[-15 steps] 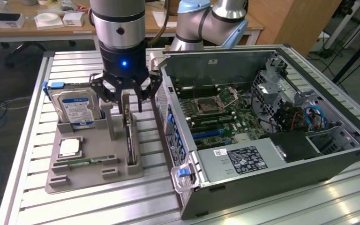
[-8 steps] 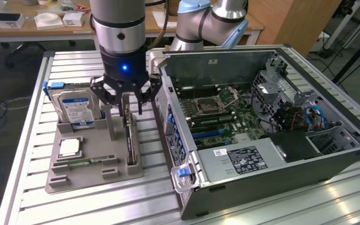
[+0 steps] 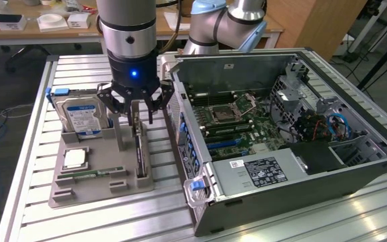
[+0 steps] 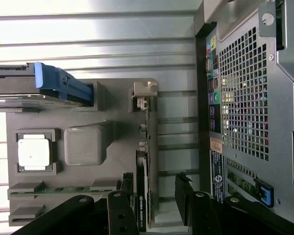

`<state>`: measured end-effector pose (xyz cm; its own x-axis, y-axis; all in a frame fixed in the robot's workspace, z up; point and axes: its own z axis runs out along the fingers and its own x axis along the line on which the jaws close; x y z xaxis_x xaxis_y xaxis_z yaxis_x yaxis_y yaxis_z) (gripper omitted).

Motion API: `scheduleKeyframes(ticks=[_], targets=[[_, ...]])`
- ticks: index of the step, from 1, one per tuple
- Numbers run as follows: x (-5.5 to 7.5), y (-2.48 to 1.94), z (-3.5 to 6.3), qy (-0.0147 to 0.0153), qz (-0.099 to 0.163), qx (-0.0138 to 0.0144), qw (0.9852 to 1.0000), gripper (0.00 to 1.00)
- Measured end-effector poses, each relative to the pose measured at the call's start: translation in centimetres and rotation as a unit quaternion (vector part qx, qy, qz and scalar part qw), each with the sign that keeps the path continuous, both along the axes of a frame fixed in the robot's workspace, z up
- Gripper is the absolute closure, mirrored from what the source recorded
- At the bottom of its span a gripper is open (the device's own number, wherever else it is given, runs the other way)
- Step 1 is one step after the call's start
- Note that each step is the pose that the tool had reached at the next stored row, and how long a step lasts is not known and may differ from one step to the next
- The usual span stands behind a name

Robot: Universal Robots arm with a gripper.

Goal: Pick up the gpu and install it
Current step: 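Pick up the gpu and move the gpu toward the slot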

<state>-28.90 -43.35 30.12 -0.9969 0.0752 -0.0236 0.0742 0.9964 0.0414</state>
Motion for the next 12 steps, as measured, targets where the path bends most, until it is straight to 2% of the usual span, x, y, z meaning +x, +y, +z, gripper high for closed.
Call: scheduleKeyframes(ticks=[12], targets=[[0.00, 0.00, -0.94, 0.0000, 0.000, 0.0000, 1.0000, 0.53]])
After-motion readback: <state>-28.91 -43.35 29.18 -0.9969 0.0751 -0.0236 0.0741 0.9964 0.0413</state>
